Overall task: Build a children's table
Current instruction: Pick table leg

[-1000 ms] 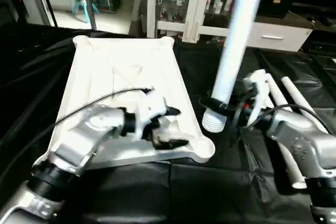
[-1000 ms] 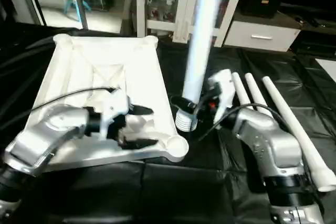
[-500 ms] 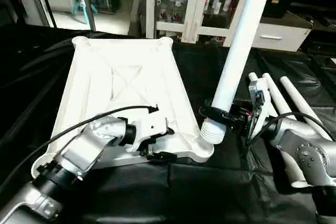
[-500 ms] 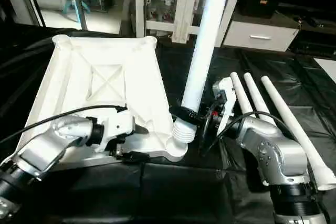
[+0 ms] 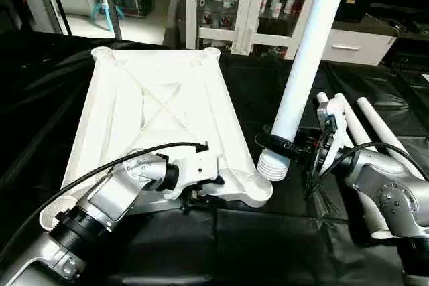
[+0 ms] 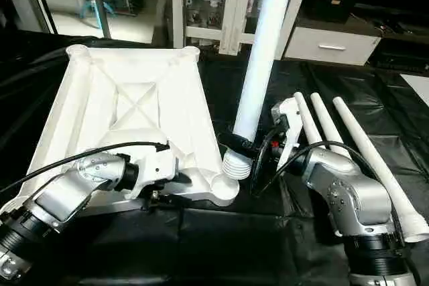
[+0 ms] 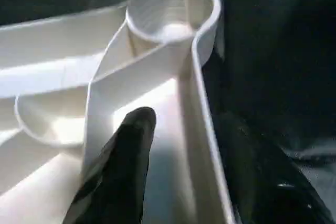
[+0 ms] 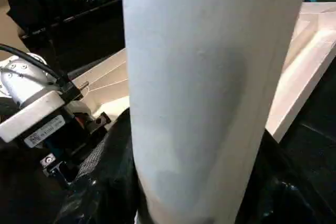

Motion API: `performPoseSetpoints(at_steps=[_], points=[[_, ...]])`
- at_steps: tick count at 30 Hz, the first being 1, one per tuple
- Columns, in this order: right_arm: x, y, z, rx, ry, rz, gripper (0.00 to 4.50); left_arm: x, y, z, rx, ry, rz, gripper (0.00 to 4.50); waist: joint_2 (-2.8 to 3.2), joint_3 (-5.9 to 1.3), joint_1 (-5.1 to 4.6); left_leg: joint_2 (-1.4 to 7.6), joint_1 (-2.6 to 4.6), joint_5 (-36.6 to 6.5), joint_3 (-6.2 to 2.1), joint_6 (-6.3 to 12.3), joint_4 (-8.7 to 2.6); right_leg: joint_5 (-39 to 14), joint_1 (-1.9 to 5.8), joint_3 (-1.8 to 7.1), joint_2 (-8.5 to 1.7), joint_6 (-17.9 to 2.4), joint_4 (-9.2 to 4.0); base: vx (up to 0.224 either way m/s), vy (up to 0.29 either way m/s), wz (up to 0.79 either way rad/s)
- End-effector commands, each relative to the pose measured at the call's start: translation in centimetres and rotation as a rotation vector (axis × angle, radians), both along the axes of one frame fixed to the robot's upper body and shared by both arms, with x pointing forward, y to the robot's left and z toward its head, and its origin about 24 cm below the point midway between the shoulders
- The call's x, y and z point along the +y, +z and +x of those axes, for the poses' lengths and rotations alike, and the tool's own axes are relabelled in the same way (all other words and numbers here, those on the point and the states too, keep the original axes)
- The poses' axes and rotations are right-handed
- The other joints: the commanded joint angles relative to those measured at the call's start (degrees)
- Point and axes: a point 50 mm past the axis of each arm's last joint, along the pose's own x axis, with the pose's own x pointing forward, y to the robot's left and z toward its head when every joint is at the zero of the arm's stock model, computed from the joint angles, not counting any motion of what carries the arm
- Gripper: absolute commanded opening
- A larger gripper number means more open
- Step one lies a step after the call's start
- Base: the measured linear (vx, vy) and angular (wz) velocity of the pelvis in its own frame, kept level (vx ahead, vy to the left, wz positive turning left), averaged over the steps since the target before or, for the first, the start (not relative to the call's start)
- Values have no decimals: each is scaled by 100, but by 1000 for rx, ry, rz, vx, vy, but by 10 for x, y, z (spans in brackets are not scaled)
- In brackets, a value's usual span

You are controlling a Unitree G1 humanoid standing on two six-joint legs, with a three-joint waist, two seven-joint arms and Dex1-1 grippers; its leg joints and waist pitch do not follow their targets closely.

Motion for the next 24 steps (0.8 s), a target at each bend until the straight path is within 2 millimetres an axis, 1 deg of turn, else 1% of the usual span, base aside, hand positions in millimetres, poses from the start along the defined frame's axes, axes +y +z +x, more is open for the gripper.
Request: performPoseSetpoints(at_steps=[1, 3, 5, 7, 9, 10, 12, 13, 14, 15, 16, 18, 20, 21, 23, 24], points=[[0, 4, -1, -30, 2, -18, 186, 2, -2, -1, 11, -11, 50, 191, 62, -354, -21, 340, 48, -741, -112, -76, -431, -582, 254, 341, -543, -1005, -461, 0, 0, 0], [1, 3, -1, -30, 3, -20, 186, 4, -2, -1, 12, -8, 61, 185, 56, -351, -24, 337, 37, -721, -110, -79, -434, -584, 261, 341, -548, -1017, -464, 0, 0, 0], [2, 3, -1, -29, 10, -22, 186, 9, -2, -1, 9, 11, 90, 156, 52, -356, -44, 339, 31, -712, -115, -85, -432, -562, 269, 337, -550, -1032, -455, 0, 0, 0], [3, 2, -2, -28, 13, -23, 186, 11, -3, -1, 9, 21, 97, 149, 49, -355, -60, 339, 30, -697, -116, -67, -431, -540, 269, 337, -551, -1051, -453, 0, 0, 0], [4, 1, -2, -24, 19, -24, 186, 13, -3, -1, 12, 32, 106, 129, 39, -350, -98, 332, 18, -690, -114, -51, -431, -566, 274, 337, -549, -1065, -454, 0, 0, 0], [4, 1, -2, -24, 20, -24, 186, 13, -3, -1, 13, 33, 107, 129, 41, -347, -110, 329, 17, -703, -112, -47, -429, -595, 273, 337, -551, -1068, -461, 0, 0, 0], [6, 0, -2, -22, 24, -24, 186, 13, -6, -3, 21, 37, 124, 110, 41, -331, -137, 330, 18, -810, -113, -46, -437, -839, 265, 338, -554, -1041, -489, 0, 0, 0], [6, 0, -2, -22, 24, -24, 186, 13, -6, -3, 21, 37, 124, 110, 45, -327, -135, 328, 25, -847, -111, -46, -435, -930, 257, 340, -555, -1025, -505, 0, 0, 0], [6, 0, -2, -22, 25, -24, 186, 14, -7, -4, 20, 38, 129, 91, 39, -326, -138, 333, 34, -901, -113, -50, -440, -1067, 250, 343, -556, -994, -518, 0, 0, 0], [7, 0, -3, -22, 25, -26, 186, 14, -7, -4, 20, 41, 134, 85, 45, -321, -138, 336, 31, -927, -118, -56, -445, -1178, 250, 341, -560, -956, -528, 0, 0, 0], [7, -1, -3, -22, 24, -27, 186, 14, -7, -5, 21, 42, 136, 82, 50, -321, -139, 339, 32, -934, -121, -62, -448, -1211, 247, 341, -560, -944, -529, 0, 0, 0], [6, -3, -3, -30, 12, -50, 186, 14, -7, -8, 15, 37, 138, 48, 50, -315, -138, 339, 34, -995, -120, -70, -449, -1339, 233, 344, -560, -910, -546, 0, 0, 0], [6, -4, -3, -34, 8, -59, 186, 14, -7, -9, 10, 32, 138, 41, 45, -311, -141, 343, 26, -1002, -128, -79, -457, -1391, 229, 343, -558, -875, -550, 0, 0, 0], [7, -7, -3, -37, 3, -68, 186, 13, -6, -10, -20, 17, 130, 38, 34, -315, -141, 336, 35, -1010, -118, -73, -450, -1381, 220, 344, -552, -870, -555, 0, 0, 0], [7, -11, -4, -47, -6, -87, 186, 7, -4, -10, -68, -5, 85, 30, 25, -308, -133, 335, 23, -1031, -125, -52, -456, -1455, 223, 343, -557, -828, -565, 0, 0, 0], [7, -11, -4, -47, -7, -88, 186, 7, -4, -10, -70, -6, 82, 12, 30, -309, -132, 334, 27, -1032, -123, -53, -454, -1475, 214, 342, -555, -815, -571, 0, 0, 0]])
